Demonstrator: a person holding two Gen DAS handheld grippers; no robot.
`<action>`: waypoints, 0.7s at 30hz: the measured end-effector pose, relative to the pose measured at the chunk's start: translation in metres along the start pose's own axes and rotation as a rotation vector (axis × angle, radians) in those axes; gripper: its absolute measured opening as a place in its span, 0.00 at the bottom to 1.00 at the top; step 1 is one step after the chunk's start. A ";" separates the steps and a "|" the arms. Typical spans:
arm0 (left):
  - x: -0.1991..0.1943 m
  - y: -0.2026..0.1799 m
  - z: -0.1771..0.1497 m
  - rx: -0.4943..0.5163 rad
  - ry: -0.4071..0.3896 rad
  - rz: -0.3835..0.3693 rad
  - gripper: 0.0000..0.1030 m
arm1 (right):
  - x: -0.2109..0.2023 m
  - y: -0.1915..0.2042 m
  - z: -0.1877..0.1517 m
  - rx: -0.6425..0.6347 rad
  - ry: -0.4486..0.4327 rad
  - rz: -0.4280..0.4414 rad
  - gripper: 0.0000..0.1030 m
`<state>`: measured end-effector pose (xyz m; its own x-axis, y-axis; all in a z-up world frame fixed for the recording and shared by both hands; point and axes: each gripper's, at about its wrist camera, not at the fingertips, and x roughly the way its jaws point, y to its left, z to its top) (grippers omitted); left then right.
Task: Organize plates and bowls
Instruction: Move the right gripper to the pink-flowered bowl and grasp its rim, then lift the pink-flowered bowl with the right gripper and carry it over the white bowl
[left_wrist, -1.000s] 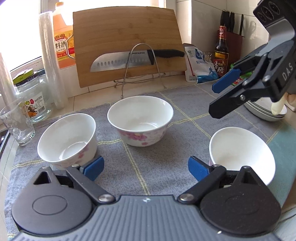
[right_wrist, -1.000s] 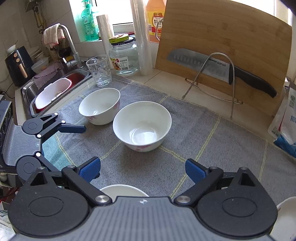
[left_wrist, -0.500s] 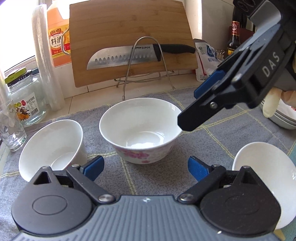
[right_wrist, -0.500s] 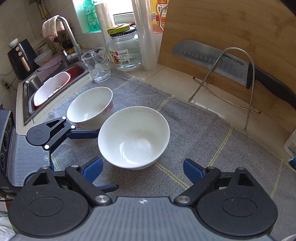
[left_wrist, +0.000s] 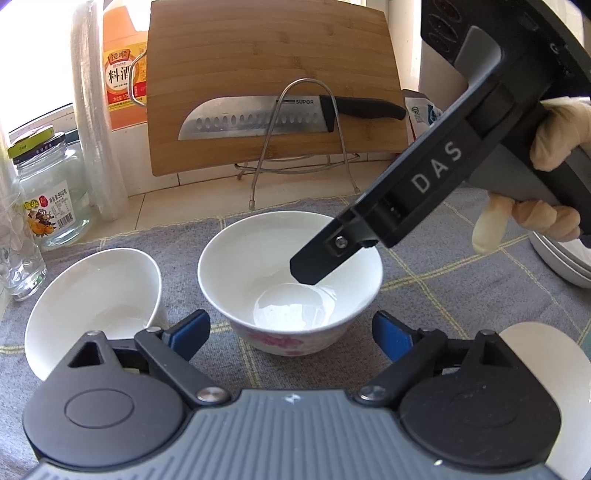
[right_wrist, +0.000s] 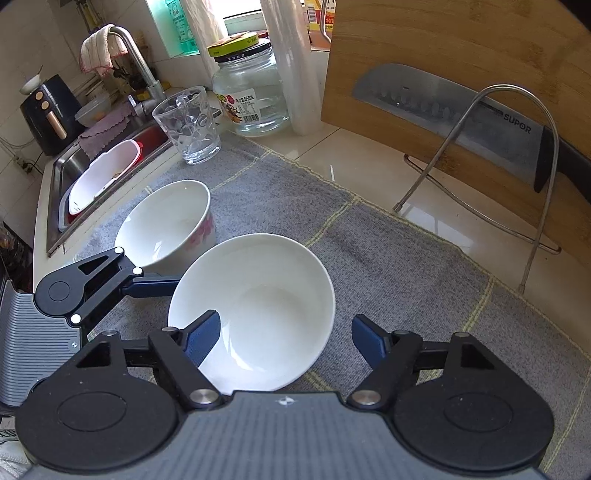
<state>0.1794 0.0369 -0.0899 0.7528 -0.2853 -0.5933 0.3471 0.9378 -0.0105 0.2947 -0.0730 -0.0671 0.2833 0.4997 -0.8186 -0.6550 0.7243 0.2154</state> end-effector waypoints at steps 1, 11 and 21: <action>0.000 0.000 0.000 0.002 -0.004 -0.005 0.90 | 0.002 0.000 0.001 -0.001 0.002 0.004 0.79; 0.001 -0.002 0.002 0.008 -0.026 0.011 0.85 | 0.012 -0.003 0.009 0.004 0.004 0.039 0.75; 0.001 -0.001 0.003 0.013 -0.020 0.010 0.85 | 0.014 -0.002 0.011 0.020 0.001 0.059 0.75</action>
<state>0.1819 0.0349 -0.0884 0.7673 -0.2803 -0.5767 0.3470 0.9379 0.0057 0.3071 -0.0620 -0.0731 0.2439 0.5415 -0.8046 -0.6562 0.7030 0.2742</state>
